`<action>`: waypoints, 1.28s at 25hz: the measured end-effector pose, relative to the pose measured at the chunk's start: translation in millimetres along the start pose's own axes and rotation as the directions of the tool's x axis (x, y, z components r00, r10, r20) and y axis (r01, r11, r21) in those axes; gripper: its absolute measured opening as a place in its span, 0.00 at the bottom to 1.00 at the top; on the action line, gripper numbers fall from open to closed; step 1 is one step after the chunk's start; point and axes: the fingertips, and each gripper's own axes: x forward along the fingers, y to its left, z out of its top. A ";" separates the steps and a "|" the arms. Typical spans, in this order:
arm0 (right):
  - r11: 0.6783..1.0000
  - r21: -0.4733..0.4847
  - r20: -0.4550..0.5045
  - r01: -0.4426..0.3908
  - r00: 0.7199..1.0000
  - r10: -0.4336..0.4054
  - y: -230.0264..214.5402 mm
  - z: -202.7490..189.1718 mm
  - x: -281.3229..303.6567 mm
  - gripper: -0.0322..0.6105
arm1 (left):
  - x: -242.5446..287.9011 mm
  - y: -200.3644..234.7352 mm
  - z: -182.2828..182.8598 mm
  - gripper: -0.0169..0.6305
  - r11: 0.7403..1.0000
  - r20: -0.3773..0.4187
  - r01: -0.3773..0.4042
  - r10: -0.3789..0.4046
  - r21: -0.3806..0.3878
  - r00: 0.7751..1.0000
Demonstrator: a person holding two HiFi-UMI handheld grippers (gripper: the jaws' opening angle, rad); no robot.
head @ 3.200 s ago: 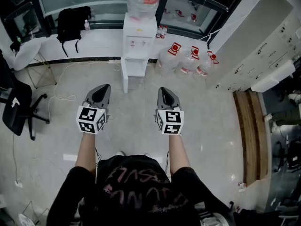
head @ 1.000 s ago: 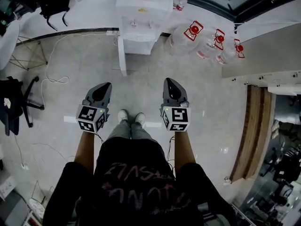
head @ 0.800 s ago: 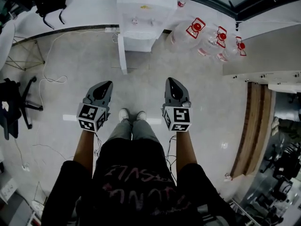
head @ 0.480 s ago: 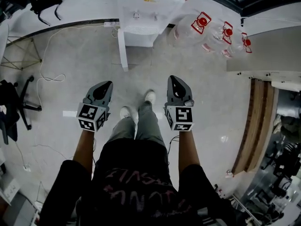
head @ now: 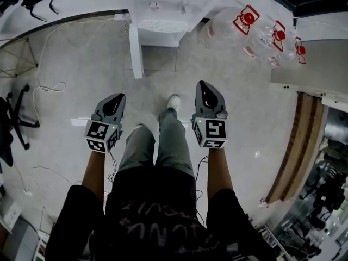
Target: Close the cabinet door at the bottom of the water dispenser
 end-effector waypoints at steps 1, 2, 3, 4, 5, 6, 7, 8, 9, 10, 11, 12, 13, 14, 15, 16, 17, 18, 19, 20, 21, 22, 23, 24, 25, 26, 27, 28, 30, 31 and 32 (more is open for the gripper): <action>1.000 0.000 -0.005 -0.006 1.000 0.006 -3.2 -9.9 10.5 0.07 | 10.1 3.2 -8.3 0.05 1.000 -0.003 -0.004 0.004 -0.001 1.000; 1.000 -0.001 -0.007 -0.011 1.000 0.011 -6.3 -19.0 20.9 0.07 | 19.8 6.1 -16.4 0.05 1.000 -0.005 -0.008 0.008 -0.001 1.000; 1.000 0.000 -0.004 -0.016 1.000 0.016 -9.0 -27.5 31.4 0.07 | 29.2 9.4 -24.8 0.05 1.000 -0.007 -0.013 0.013 0.004 1.000; 1.000 0.003 0.003 -0.020 1.000 0.020 -11.3 -35.3 42.3 0.07 | 38.5 13.6 -33.7 0.05 1.000 -0.010 -0.019 0.019 0.010 1.000; 1.000 0.007 0.013 -0.024 1.000 0.024 -13.2 -42.7 53.6 0.07 | 47.9 18.7 -43.2 0.05 1.000 -0.014 -0.025 0.025 0.018 1.000; 1.000 0.010 0.020 -0.028 0.999 0.028 -14.9 -51.3 65.2 0.07 | 57.4 24.1 -52.9 0.05 0.999 -0.018 -0.030 0.031 0.026 0.999; 0.999 0.009 0.022 -0.032 0.999 0.032 -16.8 -61.4 76.7 0.07 | 67.3 29.2 -62.3 0.05 0.999 -0.019 -0.033 0.034 0.031 0.999; 0.999 0.007 0.021 -0.036 0.999 0.036 -18.6 -72.6 87.8 0.07 | 77.1 33.9 -71.9 0.05 0.999 -0.020 -0.035 0.036 0.033 0.999; 0.999 0.004 0.020 -0.039 0.999 0.039 -20.2 -84.0 98.5 0.07 | 86.8 38.4 -82.3 0.05 0.999 -0.022 -0.037 0.038 0.033 0.999; 0.999 0.003 0.020 -0.042 0.999 0.042 -21.5 -95.2 108.5 0.07 | 96.1 42.7 -93.1 0.05 0.999 -0.024 -0.040 0.040 0.032 0.999; 0.999 0.002 0.023 -0.045 0.999 0.044 -22.7 -105.9 117.8 0.07 | 105.1 46.8 -104.0 0.05 0.999 -0.025 -0.042 0.043 0.031 0.999; 0.999 0.003 0.027 -0.046 0.999 0.046 -24.1 -116.5 126.5 0.07 | 113.9 50.8 -114.6 0.05 0.998 -0.025 -0.044 0.045 0.033 0.999; 0.999 0.002 0.029 -0.048 0.998 0.048 -25.8 -127.1 135.1 0.07 | 122.5 54.9 -124.6 0.05 0.998 -0.023 -0.049 0.050 0.038 0.998; 0.999 0.000 0.029 -0.049 0.998 0.049 -27.9 -138.3 143.6 0.07 | 130.8 59.3 -134.2 0.05 0.998 -0.020 -0.055 0.056 0.043 0.998; 0.999 -0.005 0.026 -0.049 0.998 0.049 -30.1 -150.1 152.2 0.07 | 139.0 63.7 -143.4 0.05 0.997 -0.016 -0.060 0.061 0.048 0.998; 0.999 -0.010 0.024 -0.050 0.998 0.050 -32.3 -161.8 160.7 0.07 | 147.3 67.9 -152.1 0.05 0.997 -0.009 -0.062 0.062 0.050 0.998; 0.999 -0.015 0.026 -0.049 0.998 0.049 -34.3 -172.5 168.7 0.07 | 155.6 71.5 -160.2 0.05 0.997 -0.002 -0.059 0.060 0.053 0.998; 0.999 -0.019 0.030 -0.047 0.998 0.048 -36.2 -182.3 176.2 0.07 | 164.0 74.6 -167.7 0.05 0.997 0.006 -0.055 0.054 0.058 0.999; 0.999 -0.022 0.035 -0.044 0.998 0.045 -38.3 -191.6 183.0 0.07 | 172.2 77.3 -174.8 0.05 0.997 0.014 -0.050 0.049 0.064 0.999; 0.999 -0.025 0.037 -0.040 0.998 0.041 -40.8 -202.0 188.9 0.07 | 179.9 79.8 -181.7 0.05 0.996 0.021 -0.046 0.045 0.072 0.999; 0.999 -0.028 0.034 -0.037 0.999 0.038 -43.9 -213.6 194.3 0.07 | 186.9 82.6 -187.9 0.05 0.996 0.029 -0.045 0.043 0.080 0.999; 0.999 -0.031 0.032 -0.034 0.999 0.035 -46.9 -224.9 199.5 0.07 | 193.0 85.4 -192.9 0.05 0.995 0.039 -0.045 0.042 0.087 0.998; 0.999 -0.033 0.029 -0.030 0.999 0.031 -49.4 -235.8 204.2 0.07 | 198.0 87.4 -196.9 0.06 0.995 0.051 -0.045 0.040 0.094 0.998; 0.999 -0.035 0.026 -0.028 0.999 0.029 -51.6 -246.6 208.5 0.07 | 202.0 88.2 -200.5 0.09 0.994 0.062 -0.043 0.036 0.105 0.997; 0.999 -0.039 0.022 -0.025 0.999 0.026 -53.8 -257.5 212.8 0.07 | 205.8 88.6 -204.1 0.13 0.992 0.071 -0.040 0.032 0.121 0.997; 0.999 -0.043 0.021 -0.021 1.000 0.022 -56.1 -267.4 217.5 0.07 | 209.8 89.4 -207.5 0.15 0.990 0.079 -0.039 0.028 0.139 0.996; 0.999 -0.046 0.023 -0.017 1.000 0.018 -58.3 -275.9 222.4 0.07 | 214.0 90.7 -210.6 0.15 0.987 0.087 -0.037 0.024 0.154 0.996; 0.999 -0.045 0.028 -0.013 1.000 0.014 -59.9 -282.9 227.1 0.07 | 218.2 92.4 -213.6 0.16 0.986 0.096 -0.035 0.019 0.162 0.995; 0.999 -0.041 0.047 -0.003 0.999 0.005 -61.6 -293.0 235.3 0.07 | 227.6 95.7 -219.4 0.20 0.985 0.107 -0.022 0.004 0.172 0.994; 0.999 -0.042 0.052 0.002 0.999 0.000 -62.5 -298.3 238.5 0.07 | 232.8 96.2 -222.4 0.22 0.984 0.110 -0.014 -0.006 0.179 0.994; 0.999 -0.044 0.055 0.007 0.998 -0.005 -63.7 -303.4 241.1 0.07 | 237.9 95.7 -224.8 0.23 0.983 0.114 -0.004 -0.017 0.186 0.993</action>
